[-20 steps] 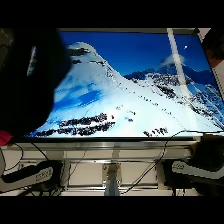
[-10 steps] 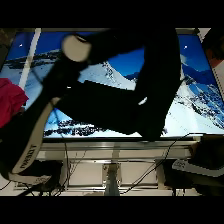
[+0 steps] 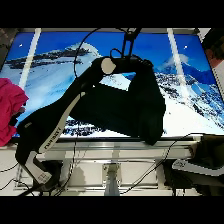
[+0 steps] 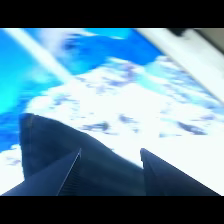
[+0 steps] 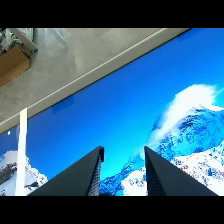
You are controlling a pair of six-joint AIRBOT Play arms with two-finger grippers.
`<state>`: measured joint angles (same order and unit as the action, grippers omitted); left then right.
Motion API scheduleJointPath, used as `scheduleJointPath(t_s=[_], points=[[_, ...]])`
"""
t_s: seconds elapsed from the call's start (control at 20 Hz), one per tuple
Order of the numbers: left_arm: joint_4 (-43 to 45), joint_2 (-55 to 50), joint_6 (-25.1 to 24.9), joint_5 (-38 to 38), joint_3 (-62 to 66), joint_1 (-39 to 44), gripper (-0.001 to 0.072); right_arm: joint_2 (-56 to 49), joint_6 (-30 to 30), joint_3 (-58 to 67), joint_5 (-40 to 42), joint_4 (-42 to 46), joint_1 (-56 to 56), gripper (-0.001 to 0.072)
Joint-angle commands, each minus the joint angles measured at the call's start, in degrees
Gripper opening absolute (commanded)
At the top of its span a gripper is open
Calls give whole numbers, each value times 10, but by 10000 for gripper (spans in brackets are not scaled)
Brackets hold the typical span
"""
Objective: Fold the clothes and pants, and hang the long-sleeved shirts on hangers.
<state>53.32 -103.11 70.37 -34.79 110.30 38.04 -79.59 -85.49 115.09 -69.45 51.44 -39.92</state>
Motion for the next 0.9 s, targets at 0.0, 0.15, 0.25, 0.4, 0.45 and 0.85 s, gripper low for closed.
scheduleJointPath(t_s=[0.0, 0.15, 0.25, 0.4, 0.45, 0.85], points=[[26, 9, 4, -6, 1, -60, 429, -14, 1, -8, -21, 0, 16, 328], [27, 38, 4, -81, 1, -124, 300, -44, 2, -8, -63, 1, 45, 136], [26, 50, 4, -170, 1, -169, 14, -67, 12, -8, -101, 1, 63, 43], [25, 55, 4, -310, 0, -225, 12, -107, 12, -8, -168, -3, 80, 40], [30, 54, 4, -354, -2, -239, 11, -122, 12, -9, -194, -5, 82, 40], [290, 53, -27, -576, -83, -259, 10, -195, 28, -118, -299, -153, 88, 40]])
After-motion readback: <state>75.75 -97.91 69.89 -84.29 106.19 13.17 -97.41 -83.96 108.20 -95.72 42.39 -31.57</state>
